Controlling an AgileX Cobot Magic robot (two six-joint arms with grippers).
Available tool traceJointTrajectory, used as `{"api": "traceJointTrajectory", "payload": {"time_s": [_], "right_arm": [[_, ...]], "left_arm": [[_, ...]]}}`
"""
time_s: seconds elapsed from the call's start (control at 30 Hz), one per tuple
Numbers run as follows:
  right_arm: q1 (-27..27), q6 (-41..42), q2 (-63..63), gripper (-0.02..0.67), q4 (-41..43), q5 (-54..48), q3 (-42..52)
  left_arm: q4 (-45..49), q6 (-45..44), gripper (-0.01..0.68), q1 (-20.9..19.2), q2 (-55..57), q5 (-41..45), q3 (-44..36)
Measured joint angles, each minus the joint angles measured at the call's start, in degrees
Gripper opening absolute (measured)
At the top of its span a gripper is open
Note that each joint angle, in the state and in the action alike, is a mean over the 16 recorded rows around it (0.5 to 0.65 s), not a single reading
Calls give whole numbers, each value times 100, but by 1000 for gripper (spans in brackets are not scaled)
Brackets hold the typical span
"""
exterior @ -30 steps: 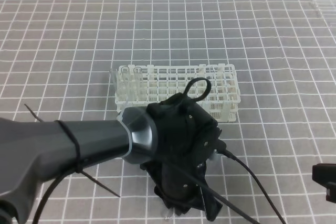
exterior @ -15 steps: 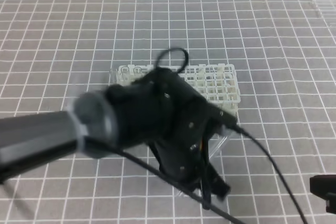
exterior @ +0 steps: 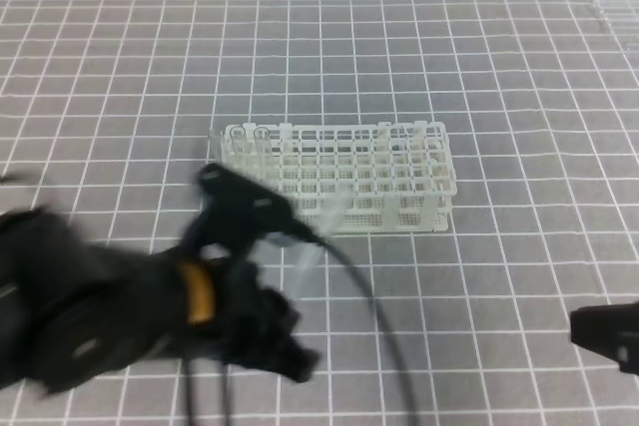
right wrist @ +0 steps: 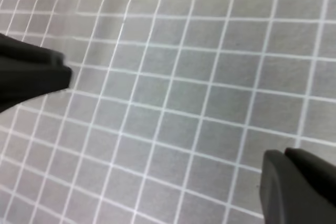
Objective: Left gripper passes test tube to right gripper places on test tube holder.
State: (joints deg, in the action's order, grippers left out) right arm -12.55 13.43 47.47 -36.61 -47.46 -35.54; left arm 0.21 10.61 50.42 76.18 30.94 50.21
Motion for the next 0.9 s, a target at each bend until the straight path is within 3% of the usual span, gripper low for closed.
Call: {"api": "traceJointTrajectory", "payload": {"time_s": [0.2, 0.47, 0.67, 0.9], "right_arm": [[-574, 163, 640, -13, -216, 186, -435], [-1866, 339, 1463, -13, 3, 1121, -1082], [-2859, 390, 1423, -13, 551, 2598, -1023], [-3904, 525, 947, -13, 1044, 5052, -136]], "left_arm": [[-192, 125, 65, -261, -960, -1427, -1342], [-411, 236, 65, -351, -1599, -3313, -2462], [-416, 284, 59, -352, -1658, -4219, -2778], [-266, 300, 58, -350, -1649, -4723, -2846]]}}
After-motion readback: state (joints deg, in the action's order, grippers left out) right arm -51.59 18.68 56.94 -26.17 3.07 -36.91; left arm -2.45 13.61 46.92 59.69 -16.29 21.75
